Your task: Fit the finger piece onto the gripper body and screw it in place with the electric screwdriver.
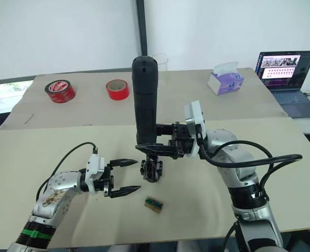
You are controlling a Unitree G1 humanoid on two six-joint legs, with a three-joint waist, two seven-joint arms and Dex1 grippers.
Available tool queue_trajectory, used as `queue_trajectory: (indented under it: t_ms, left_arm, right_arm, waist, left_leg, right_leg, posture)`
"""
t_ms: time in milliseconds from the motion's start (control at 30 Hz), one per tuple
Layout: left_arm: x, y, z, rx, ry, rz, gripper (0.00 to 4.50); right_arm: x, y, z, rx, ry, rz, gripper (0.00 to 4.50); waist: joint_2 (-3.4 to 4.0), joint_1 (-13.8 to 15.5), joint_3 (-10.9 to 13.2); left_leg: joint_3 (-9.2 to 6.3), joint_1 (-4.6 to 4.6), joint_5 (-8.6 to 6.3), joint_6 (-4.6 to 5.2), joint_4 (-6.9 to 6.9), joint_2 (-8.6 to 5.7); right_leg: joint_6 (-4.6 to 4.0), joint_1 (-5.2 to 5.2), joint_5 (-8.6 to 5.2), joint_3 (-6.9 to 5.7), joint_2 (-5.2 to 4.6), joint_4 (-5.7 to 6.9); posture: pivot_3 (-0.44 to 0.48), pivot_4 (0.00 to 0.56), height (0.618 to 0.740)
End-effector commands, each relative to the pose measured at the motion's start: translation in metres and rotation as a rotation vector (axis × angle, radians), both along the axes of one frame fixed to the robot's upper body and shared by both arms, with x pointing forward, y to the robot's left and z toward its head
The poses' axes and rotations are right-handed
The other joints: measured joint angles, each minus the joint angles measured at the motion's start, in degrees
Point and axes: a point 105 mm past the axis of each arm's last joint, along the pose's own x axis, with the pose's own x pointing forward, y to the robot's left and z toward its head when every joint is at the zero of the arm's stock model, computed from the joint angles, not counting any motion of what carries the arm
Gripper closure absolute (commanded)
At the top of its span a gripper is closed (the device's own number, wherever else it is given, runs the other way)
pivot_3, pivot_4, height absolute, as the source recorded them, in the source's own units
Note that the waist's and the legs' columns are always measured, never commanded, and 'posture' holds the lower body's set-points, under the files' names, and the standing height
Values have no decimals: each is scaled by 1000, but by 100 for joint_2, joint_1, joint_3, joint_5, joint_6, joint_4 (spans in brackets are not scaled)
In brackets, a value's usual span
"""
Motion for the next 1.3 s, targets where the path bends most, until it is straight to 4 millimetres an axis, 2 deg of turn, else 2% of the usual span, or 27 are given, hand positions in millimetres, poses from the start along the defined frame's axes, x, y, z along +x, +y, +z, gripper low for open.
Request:
queue_trajectory:
  t_ms: [33,567,1300]
  left_arm:
    - [-1,-2,6,-15,-36,-9,0]
    - [2,-6,9,-16,-47,-14,0]
    - [8,-10,1,32,-28,-26,0]
  right_arm:
    - [-5,-3,17,29,-73,8,2584]
    - [-8,-1,16,21,-64,30,2584]
    - [-7,9,8,-24,-58,22,2584]
  waist:
    - [0,0,0]
    - [0,-1,0]
    - [0,-7,0]
  left_leg:
    - [0,0,0,0,0,0]
    - [0,-1,0,0,0,0]
    - [0,0,0,0,0,0]
  right_leg:
    - [0,0,0,0,0,0]
    - [0,-1,0,0,0,0]
    - [0,1,0,-1,0,0]
  posture:
    - [0,150,740]
    - [0,150,740]
    - [0,150,740]
